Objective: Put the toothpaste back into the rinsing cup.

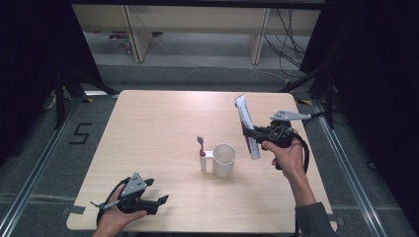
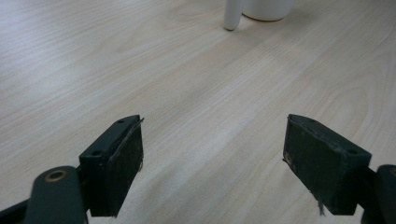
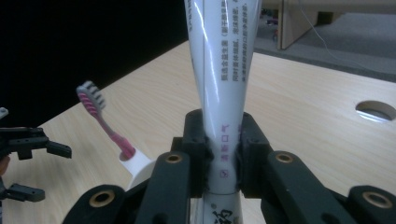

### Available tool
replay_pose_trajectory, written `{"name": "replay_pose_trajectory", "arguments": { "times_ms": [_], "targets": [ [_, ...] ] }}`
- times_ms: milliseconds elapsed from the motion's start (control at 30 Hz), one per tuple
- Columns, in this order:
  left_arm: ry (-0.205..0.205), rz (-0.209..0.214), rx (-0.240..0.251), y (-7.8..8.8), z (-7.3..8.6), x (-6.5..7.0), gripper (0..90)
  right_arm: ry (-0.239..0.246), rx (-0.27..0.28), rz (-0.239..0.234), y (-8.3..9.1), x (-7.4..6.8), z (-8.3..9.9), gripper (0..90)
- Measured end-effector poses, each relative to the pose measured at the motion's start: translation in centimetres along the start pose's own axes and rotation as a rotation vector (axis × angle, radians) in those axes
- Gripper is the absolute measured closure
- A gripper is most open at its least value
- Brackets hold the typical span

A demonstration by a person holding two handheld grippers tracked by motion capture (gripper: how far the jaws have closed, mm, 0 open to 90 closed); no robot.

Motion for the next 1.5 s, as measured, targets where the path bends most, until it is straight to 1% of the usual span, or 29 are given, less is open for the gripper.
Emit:
{"name": "replay_pose_trajectory", "arguments": {
  "times_ms": [33,67,100,133,167,200,233,300,367,400,433,500,567,600,633,733,833,867,933,1033,1100,1133,1167,1200,1267,1300,1400,1467,1500],
  "targets": [
    [0.0,0.002,-0.001,0.0,0.0,0.0,19.9,-0.001,0.014,-0.016,-0.2,-0.3,-0.1,77.4],
    [0.0,0.002,-0.001,0.0,0.0,0.0,19.9,-0.001,0.014,-0.016,-0.2,-0.3,-0.1,77.4],
    [0.0,0.0,0.001,0.0,0.0,0.0,19.9,0.018,0.02,-0.013,-0.4,-0.5,-0.1,77.4],
    [-0.002,0.001,-0.001,0.0,0.0,0.0,19.9,0.012,0.018,-0.03,-0.8,-1.1,-0.1,77.4],
    [-0.001,-0.003,-0.002,0.0,0.0,0.0,19.8,0.019,0.024,-0.03,-1.0,-1.2,0.0,77.4],
    [-0.001,-0.003,-0.003,0.1,0.0,0.0,19.9,-0.006,0.019,-0.044,-1.2,-1.7,0.1,77.4],
    [-0.001,-0.003,-0.003,0.1,0.0,0.0,19.9,-0.006,0.019,-0.044,-1.2,-1.7,0.1,77.4],
    [-0.002,0.002,0.0,0.0,0.0,0.0,19.9,0.012,0.037,-0.065,-2.1,-2.3,0.1,77.4],
    [0.0,-0.003,-0.002,0.0,0.0,0.0,19.9,-0.019,0.036,-0.061,-2.5,-2.8,0.2,77.3],
    [0.0,-0.003,-0.002,0.0,0.0,0.0,19.9,-0.019,0.036,-0.061,-2.5,-2.8,0.2,77.3],
    [-0.003,-0.005,-0.002,0.1,0.0,0.0,19.9,0.009,0.066,-0.065,-3.3,-2.8,-0.1,77.3],
    [-0.003,0.003,0.001,0.1,-0.1,0.0,19.9,-0.013,0.065,-0.074,-3.7,-3.2,-0.1,77.3],
    [-0.004,0.003,0.003,0.1,-0.1,0.0,19.9,0.004,0.075,-0.073,-4.3,-3.3,-0.1,77.3],
    [-0.005,0.004,0.004,0.1,-0.1,0.0,19.9,-0.013,0.067,-0.079,-4.5,-3.6,0.0,77.3],
    [0.004,0.004,0.012,0.1,-0.2,0.0,19.9,0.007,0.059,-0.068,-4.7,-3.5,0.2,77.3],
    [0.004,0.003,0.013,0.1,-0.2,0.1,19.9,-0.013,0.078,-0.077,-5.2,-3.8,0.4,77.4],
    [0.001,0.004,0.013,0.1,-0.2,0.1,19.9,-0.001,0.102,-0.085,-5.6,-3.8,0.7,77.4],
    [-0.003,0.005,0.006,0.1,-0.1,0.0,19.9,0.009,0.097,-0.087,-5.6,-3.7,0.9,77.4],
    [0.002,0.005,0.011,0.1,-0.1,0.1,19.9,-0.01,0.1,-0.087,-5.8,-3.7,1.4,77.4],
    [0.002,0.004,0.008,0.1,-0.1,0.1,19.9,-0.008,0.098,-0.092,-5.9,-3.7,2.1,77.4],
    [0.0,0.003,0.007,0.1,-0.1,0.1,19.9,0.025,0.105,-0.093,-6.0,-3.4,2.5,77.4],
    [-0.002,0.008,0.01,0.1,0.0,0.1,19.9,0.013,0.096,-0.1,-6.0,-3.6,2.7,77.3],
    [-0.001,0.008,0.011,0.0,-0.1,0.1,19.9,0.005,0.091,-0.087,-5.9,-3.7,3.0,77.3],
    [0.001,0.004,0.008,0.1,-0.1,0.1,19.9,0.016,0.106,-0.101,-5.9,-3.7,3.1,77.4],
    [-0.002,0.006,0.005,0.1,-0.1,0.1,19.8,0.01,0.107,-0.098,-5.8,-3.6,3.4,77.3],
    [0.001,0.008,0.013,0.0,-0.1,0.1,19.9,0.026,0.116,-0.11,-5.8,-3.5,3.6,77.3],
    [-0.006,0.002,-0.002,0.1,0.0,0.1,19.9,0.022,0.12,-0.106,-5.7,-3.5,4.0,77.3],
    [0.0,0.005,0.012,0.0,-0.1,0.2,19.9,0.052,0.134,-0.107,-5.7,-3.4,4.2,77.2],
    [0.0,0.007,0.011,0.0,-0.1,0.2,19.9,0.046,0.128,-0.113,-5.8,-3.5,4.3,77.2]
  ]
}}
Point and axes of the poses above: each handheld gripper's, and its own axes: y roughly backward along the jaws, z roughly out of its underside, x roughly to its right, the point moved 8 cm from there along -y, roughly forward along the jaws, and after that the axes turned 8 degrees about x, right-handed, at the moved point
